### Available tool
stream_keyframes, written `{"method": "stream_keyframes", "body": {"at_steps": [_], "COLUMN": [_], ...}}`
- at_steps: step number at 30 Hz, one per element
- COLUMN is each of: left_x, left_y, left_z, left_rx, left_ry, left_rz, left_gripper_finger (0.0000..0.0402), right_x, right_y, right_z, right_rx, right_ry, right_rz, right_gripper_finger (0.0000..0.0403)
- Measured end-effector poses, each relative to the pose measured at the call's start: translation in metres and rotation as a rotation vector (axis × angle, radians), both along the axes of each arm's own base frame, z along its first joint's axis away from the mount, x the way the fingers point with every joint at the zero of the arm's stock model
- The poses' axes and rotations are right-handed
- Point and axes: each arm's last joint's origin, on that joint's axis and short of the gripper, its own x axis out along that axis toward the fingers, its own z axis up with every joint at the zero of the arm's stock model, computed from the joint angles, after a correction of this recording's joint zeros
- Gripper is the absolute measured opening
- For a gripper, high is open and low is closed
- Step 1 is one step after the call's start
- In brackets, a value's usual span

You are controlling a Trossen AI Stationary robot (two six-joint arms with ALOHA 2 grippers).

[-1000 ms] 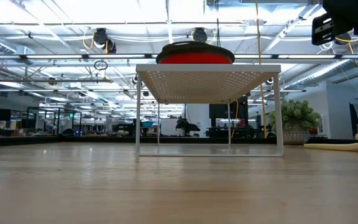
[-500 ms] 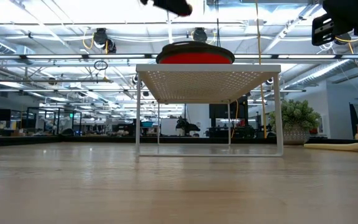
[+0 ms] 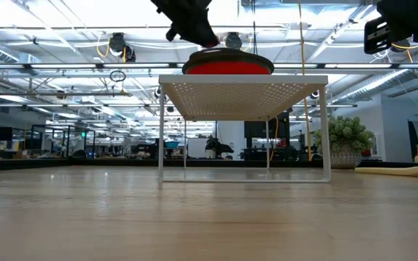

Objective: Pick & Place Fruit
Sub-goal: Put the orange pear into the red strainer bowl

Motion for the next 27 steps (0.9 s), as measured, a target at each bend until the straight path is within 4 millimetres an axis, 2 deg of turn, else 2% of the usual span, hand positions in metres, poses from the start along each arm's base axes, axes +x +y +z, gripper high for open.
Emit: {"method": "stream_keyframes", "body": {"at_steps": [11,21,27], "left_x": [0.005,0.022,0.020], "left_y": [0.012,0.025,0.031], "left_z": [-0.012,-0.046,-0.046], "left_rx": [-0.034,-0.089,-0.109], "left_ry": [0.028,0.117,0.106], "left_rz": [0.018,0.015,0.042], "left_gripper_finger": [0.0093,0.0093,0.0093], "right_x": [0.000,0.000,0.000], "right_y": [0.000,0.000,0.000], "right_z": [0.000,-0.001,-0.001], "right_rx": [0.000,0.001,0.001], "right_ry": [0.000,0.009,0.008], "right_rz": [0.000,0.000,-0.001], "right_gripper_finger": [0.0000,0.0000,0.0000]}}
